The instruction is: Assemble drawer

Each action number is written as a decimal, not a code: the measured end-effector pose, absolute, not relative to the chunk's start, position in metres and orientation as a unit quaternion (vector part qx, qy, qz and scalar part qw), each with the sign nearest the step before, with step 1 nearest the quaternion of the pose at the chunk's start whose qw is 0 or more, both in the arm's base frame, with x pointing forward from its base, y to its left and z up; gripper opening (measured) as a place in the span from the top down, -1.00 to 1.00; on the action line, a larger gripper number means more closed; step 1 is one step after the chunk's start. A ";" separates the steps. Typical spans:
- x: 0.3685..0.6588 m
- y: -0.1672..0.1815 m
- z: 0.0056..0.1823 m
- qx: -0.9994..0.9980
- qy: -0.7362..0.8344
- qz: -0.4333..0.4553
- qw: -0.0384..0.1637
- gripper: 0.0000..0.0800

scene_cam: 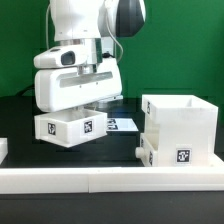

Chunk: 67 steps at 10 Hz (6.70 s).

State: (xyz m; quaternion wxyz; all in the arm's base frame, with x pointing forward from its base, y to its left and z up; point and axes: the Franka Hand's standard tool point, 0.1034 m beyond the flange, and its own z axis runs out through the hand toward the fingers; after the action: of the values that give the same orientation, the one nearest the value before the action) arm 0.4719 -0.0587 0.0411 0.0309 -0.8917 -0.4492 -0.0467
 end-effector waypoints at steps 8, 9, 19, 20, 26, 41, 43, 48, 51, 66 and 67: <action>0.494 -0.053 0.045 -0.755 -0.655 -0.035 0.015 0.90; 0.503 -0.052 0.048 -0.746 -0.664 -0.040 0.012 0.90; 0.528 -0.025 0.059 -0.726 -0.686 -0.034 0.027 0.89; 0.530 -0.019 0.058 -0.722 -0.691 -0.035 0.027 0.89; 0.529 -0.010 0.055 -0.710 -0.703 -0.026 0.032 0.89; 0.529 0.001 0.054 -0.707 -0.706 -0.020 0.040 0.89; 0.529 0.002 0.054 -0.711 -0.702 -0.021 0.040 0.89; 0.529 0.003 0.054 -0.719 -0.693 -0.021 0.040 0.89; 0.529 0.002 0.053 -0.708 -0.705 -0.023 0.039 0.89; 0.534 0.025 0.056 -0.700 -0.713 -0.029 0.030 0.28; 0.535 0.026 0.058 -0.699 -0.714 -0.029 0.030 0.28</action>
Offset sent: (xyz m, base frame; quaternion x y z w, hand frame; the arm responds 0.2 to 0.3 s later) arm 0.0000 0.0000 0.0000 0.0000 0.0000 -0.1938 0.9810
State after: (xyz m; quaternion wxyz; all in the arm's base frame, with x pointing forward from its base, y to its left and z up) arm 0.5348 0.0261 0.0582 0.0300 -0.6994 -0.7135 -0.0287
